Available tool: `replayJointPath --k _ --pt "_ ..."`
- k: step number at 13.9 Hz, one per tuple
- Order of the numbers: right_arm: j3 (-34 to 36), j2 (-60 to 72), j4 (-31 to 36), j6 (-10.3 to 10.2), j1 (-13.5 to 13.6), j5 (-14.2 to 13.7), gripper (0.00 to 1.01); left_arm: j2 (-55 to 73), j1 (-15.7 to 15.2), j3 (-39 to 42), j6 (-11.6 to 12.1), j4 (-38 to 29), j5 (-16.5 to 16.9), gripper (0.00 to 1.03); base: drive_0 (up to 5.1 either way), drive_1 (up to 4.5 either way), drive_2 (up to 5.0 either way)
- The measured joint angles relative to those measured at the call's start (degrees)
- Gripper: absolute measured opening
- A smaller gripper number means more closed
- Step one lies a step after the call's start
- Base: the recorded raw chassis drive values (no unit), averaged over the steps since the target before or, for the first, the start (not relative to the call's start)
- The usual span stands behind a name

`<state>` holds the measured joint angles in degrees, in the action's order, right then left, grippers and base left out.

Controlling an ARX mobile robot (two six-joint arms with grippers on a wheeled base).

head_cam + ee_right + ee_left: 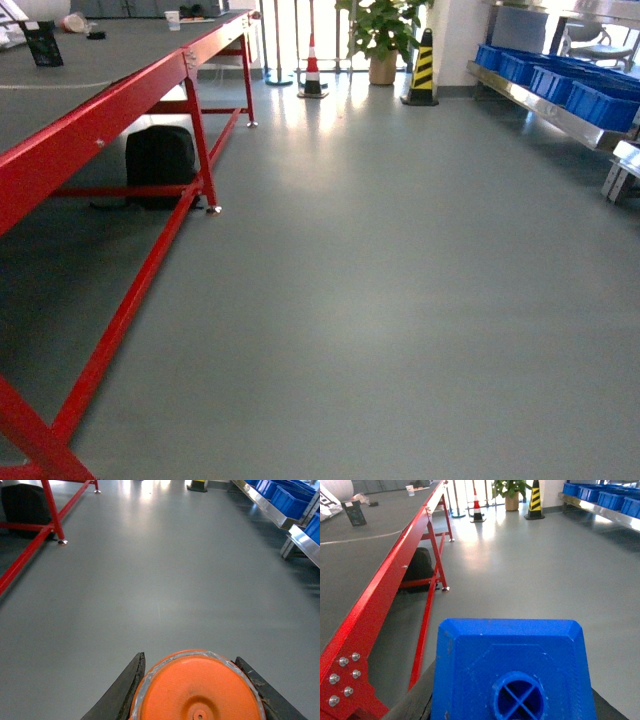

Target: Sort blue parts and orange caps into right shelf containers

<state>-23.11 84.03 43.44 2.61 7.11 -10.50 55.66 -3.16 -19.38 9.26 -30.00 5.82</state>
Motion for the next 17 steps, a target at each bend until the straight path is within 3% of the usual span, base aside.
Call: replayJointPath --k 17 --pt "0.0 0.0 0.1 0.0 0.0 0.0 0.43 -0.1 0.0 0.0 0.0 0.1 0.0 0.44 0.0 4.16 -4.1"
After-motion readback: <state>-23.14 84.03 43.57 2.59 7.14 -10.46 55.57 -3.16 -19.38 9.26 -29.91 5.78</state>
